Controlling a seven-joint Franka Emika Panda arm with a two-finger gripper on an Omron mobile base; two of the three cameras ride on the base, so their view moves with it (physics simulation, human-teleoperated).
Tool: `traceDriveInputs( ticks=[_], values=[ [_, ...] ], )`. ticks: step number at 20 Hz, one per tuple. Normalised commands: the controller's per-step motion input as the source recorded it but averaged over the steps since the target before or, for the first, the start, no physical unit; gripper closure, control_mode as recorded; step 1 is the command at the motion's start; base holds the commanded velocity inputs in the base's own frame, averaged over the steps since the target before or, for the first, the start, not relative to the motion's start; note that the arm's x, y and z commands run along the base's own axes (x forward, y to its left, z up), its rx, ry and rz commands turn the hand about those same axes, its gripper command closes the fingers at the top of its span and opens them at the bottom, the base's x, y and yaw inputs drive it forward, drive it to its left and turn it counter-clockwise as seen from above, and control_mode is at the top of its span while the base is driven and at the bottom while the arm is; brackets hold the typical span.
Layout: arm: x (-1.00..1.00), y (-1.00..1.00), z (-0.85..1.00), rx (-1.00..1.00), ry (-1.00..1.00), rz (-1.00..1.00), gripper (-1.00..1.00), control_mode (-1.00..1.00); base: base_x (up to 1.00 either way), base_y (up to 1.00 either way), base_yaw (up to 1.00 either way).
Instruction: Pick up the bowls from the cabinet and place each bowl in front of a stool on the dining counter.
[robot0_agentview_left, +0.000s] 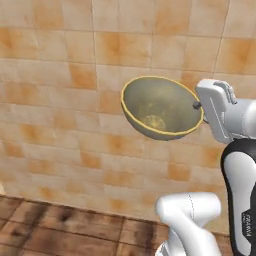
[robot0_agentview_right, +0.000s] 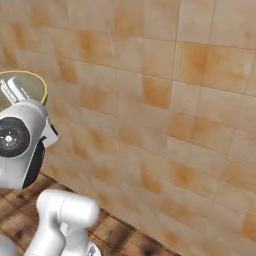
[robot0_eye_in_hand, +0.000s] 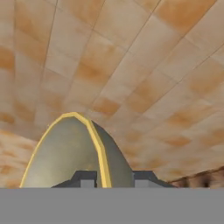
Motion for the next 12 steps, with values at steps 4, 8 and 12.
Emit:
traceDriveInputs(
  ticks=[4,8,12],
  values=[
    [0.00,0.00,0.00,0.00,0.00,0.00,1.00,1.00,-0.01,0.00,1.00],
    [0.00,0.00,0.00,0.00,0.00,0.00,1.00,1.00,0.00,0.00,1.00],
    [0.00,0.00,0.00,0.00,0.00,0.00,1.00,1.00,0.33,0.00,0.90]
  ],
)
